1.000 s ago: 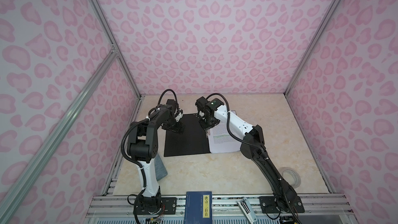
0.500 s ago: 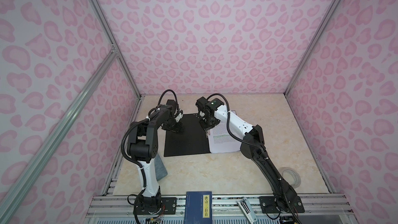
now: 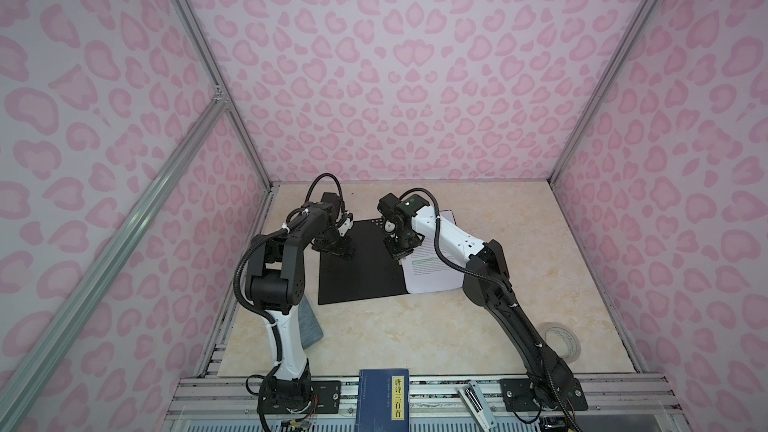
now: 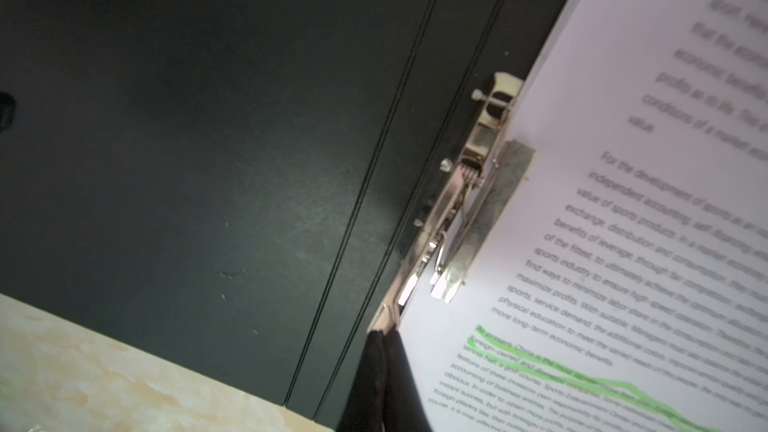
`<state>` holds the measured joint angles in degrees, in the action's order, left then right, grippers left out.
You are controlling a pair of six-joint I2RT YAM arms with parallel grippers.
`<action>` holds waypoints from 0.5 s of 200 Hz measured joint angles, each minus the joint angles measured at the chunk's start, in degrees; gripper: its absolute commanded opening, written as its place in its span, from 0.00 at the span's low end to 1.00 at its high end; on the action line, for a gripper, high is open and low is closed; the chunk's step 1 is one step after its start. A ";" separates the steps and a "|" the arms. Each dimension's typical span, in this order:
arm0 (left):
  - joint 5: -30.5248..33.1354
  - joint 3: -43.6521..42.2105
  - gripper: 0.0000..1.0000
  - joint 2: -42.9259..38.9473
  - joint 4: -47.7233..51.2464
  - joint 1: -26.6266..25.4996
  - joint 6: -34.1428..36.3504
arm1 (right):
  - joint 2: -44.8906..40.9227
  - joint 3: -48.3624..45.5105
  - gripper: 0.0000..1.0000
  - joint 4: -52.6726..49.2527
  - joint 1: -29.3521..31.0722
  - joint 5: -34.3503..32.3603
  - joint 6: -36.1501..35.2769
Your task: Put the files into the folder
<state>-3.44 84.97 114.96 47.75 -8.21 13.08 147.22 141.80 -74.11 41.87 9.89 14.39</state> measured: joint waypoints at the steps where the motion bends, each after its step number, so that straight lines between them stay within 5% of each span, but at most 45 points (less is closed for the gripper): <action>1: 0.00 0.00 0.95 0.00 0.00 0.00 0.00 | -0.02 -0.04 0.00 0.04 0.00 0.00 0.00; 100: 0.00 -0.66 0.95 0.00 -0.02 0.07 0.00 | -0.20 -0.55 0.00 0.52 -0.31 0.31 -0.02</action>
<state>-3.44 84.31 114.96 47.72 -8.14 13.08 147.02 141.25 -73.58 41.56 10.20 14.37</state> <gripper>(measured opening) 0.953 0.048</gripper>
